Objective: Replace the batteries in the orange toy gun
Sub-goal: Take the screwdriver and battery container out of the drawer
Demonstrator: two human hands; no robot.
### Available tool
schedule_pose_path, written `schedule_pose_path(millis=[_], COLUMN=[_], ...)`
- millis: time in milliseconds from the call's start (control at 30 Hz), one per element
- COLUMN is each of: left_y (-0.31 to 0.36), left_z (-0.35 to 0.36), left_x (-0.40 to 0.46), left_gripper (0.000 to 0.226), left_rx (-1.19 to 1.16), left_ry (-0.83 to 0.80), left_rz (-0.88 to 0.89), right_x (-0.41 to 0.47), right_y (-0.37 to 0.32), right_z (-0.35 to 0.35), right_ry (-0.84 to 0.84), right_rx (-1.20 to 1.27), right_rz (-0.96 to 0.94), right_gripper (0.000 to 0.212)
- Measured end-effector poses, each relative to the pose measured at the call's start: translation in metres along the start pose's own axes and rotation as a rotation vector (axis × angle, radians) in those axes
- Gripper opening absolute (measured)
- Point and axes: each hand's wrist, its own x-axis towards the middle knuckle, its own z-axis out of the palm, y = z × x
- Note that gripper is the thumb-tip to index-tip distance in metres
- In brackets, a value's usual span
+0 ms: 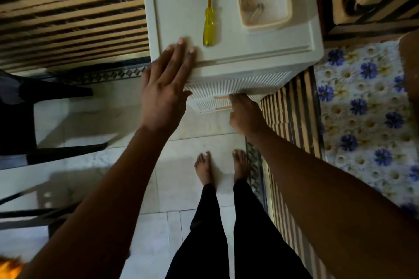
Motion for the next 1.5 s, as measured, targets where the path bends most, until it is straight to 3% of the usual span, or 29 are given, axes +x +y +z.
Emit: schedule_pose_path(millis=[100, 200, 267, 333, 367, 467, 567, 700, 833, 967, 1167, 1300, 1500], left_y=[0.0, -0.001, 0.0, 0.0, 0.001, 0.001, 0.001, 0.001, 0.0, 0.0, 0.001, 0.0, 0.003], left_z=[0.002, 0.003, 0.005, 0.008, 0.01, 0.013, 0.014, 0.014, 0.014, 0.015, 0.017, 0.018, 0.0], left_x=[0.001, 0.004, 0.003, 0.002, 0.002, 0.001, 0.001, 0.001, 0.001, 0.001, 0.0, 0.002, 0.005], left_gripper=[0.077, 0.075, 0.071, 0.069, 0.069, 0.069, 0.064, 0.063, 0.065, 0.065, 0.064, 0.062, 0.071], left_rx=[0.0, -0.004, 0.008, 0.012, 0.006, -0.018, -0.029, -0.047, -0.047, -0.039, -0.034, -0.009, -0.034], left_ry=[0.028, 0.047, 0.068, 0.095, 0.099, 0.105, 0.108, 0.125, 0.125, 0.146, 0.169, 0.173, 0.017], left_rz=[0.013, 0.021, 0.019, 0.017, 0.015, 0.012, 0.014, 0.021, 0.026, 0.02, 0.019, 0.037, 0.022], right_x=[-0.005, -0.011, -0.003, 0.011, 0.018, 0.034, 0.04, 0.038, 0.032, 0.036, 0.04, 0.045, 0.018], right_y=[0.002, 0.0, 0.001, -0.001, -0.001, -0.001, -0.003, 0.0, 0.021, 0.031, 0.021, 0.012, -0.003], right_z=[0.002, 0.01, 0.013, 0.007, 0.004, -0.001, 0.001, 0.01, 0.026, 0.025, 0.019, 0.009, -0.012], right_ry=[0.075, 0.216, 0.202, 0.175, 0.171, 0.107, 0.244, 0.375, 0.19, 0.298, 0.287, 0.237, 0.353], right_rx=[0.225, 0.53, 0.784, 1.034, 1.144, 1.297, 1.387, 1.714, 1.521, 1.587, 1.55, 1.369, 1.248], right_rz=[0.117, 0.441, 0.697, 0.88, 0.906, 0.838, 0.87, 0.86, 0.775, 0.819, 0.833, 0.847, 0.852], right_gripper=[0.054, 0.057, 0.077, 0.117, 0.127, 0.102, 0.104, 0.107, 0.155, 0.17, 0.167, 0.145, 0.081])
